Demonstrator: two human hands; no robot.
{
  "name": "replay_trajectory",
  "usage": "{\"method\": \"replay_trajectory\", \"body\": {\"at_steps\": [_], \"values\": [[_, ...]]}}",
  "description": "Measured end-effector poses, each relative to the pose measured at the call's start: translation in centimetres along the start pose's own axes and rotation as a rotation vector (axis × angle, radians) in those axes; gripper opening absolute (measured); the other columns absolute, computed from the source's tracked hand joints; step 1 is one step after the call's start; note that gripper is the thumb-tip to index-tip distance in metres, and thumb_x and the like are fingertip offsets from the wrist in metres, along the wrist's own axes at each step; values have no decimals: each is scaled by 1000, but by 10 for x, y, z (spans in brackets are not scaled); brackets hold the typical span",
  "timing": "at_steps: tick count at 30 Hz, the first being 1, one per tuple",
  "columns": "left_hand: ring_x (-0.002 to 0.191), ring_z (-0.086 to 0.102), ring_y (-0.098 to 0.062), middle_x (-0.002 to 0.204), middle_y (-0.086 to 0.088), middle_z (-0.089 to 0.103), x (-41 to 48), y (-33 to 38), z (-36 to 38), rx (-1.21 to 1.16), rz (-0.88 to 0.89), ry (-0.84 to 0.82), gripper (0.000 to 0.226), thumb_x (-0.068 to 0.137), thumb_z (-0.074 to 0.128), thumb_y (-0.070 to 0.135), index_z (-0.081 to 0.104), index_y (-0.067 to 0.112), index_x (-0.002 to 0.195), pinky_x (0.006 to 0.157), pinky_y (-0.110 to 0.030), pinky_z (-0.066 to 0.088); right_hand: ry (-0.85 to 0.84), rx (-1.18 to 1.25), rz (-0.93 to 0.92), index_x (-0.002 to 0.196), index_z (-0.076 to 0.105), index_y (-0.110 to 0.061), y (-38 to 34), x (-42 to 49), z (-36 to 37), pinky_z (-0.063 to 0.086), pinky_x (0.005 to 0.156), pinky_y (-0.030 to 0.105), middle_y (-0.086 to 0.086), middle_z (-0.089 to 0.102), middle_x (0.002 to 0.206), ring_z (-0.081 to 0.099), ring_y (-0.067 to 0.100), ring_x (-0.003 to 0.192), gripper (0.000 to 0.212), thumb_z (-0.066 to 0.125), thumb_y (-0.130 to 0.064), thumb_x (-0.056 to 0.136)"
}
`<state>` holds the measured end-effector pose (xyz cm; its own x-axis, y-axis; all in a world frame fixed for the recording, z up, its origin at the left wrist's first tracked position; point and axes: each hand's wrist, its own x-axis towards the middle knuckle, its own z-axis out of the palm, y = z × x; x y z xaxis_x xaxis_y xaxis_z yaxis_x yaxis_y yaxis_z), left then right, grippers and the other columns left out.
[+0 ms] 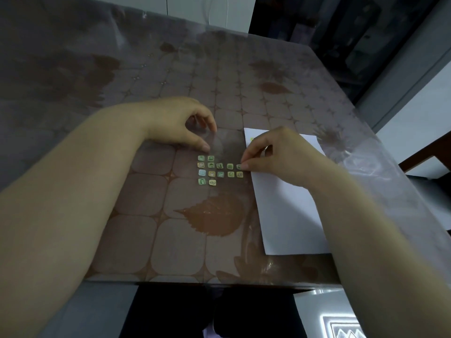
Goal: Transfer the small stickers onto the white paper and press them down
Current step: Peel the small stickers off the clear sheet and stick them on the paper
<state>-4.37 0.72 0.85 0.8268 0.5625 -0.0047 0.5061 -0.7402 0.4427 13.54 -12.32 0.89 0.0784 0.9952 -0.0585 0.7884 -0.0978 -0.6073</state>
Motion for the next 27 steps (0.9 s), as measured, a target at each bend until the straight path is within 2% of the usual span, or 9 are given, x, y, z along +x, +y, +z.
{"method": "replay_trajectory", "body": {"at_steps": [4,6,8,10,12,16,21,24,27], "values": [[96,51,-8,104,2,56,-1,0,0,-15,3,13,38,67,75,33,64,25,102,75,-2,32,-16,-31,-20,73,68,-17,0,-2,5,33,45,5,-12,51,53,46,-7,46,7,70,-22,79],[93,50,-6,105,3,56,-1,0,0,-24,-1,7,39,66,75,34,63,26,102,73,1,32,-41,-76,-32,74,65,-20,0,-3,6,34,48,5,-10,53,63,46,-8,49,9,67,-25,81],[93,50,-6,105,3,56,0,-1,1,-25,-4,4,39,66,75,35,63,27,102,75,-2,32,8,-51,-16,71,63,-24,2,-6,0,33,46,7,-9,55,69,45,-5,48,12,66,-29,82],[93,50,-6,104,5,55,0,-1,1,-27,-8,2,39,65,75,35,62,28,102,76,-4,32,141,63,45,70,63,-27,7,-13,-18,32,46,8,-11,56,68,45,-3,47,13,65,-32,82],[93,50,-7,102,6,55,1,-1,1,-34,-14,5,39,64,75,35,62,29,101,75,-3,32,197,144,121,72,65,-23,14,-20,-33,35,55,15,-13,55,63,43,0,50,14,65,-33,81],[94,50,-7,104,5,55,1,-1,1,-32,-21,7,40,65,75,35,62,28,102,70,5,29,43,157,209,71,68,-19,17,-22,-25,33,57,21,-18,53,50,43,-3,44,10,67,-25,80],[96,51,-10,106,4,55,0,-1,2,-17,-16,5,42,65,75,36,62,27,104,76,-9,35,-15,98,182,72,68,-21,9,-19,-13,35,60,26,-4,57,72,46,11,68,10,65,-24,82],[98,51,-11,105,5,56,0,-1,1,-13,-18,8,42,65,75,36,62,27,104,83,-20,38,-25,79,178,72,67,-21,10,-18,-11,35,61,29,-5,53,68,45,13,68,11,65,-24,82],[99,52,-12,105,5,56,0,-1,1,-20,-18,6,42,64,75,36,62,28,103,88,-24,38,-31,44,181,73,68,-20,11,-17,-10,36,59,27,-8,52,64,45,13,65,10,65,-25,82]]}}
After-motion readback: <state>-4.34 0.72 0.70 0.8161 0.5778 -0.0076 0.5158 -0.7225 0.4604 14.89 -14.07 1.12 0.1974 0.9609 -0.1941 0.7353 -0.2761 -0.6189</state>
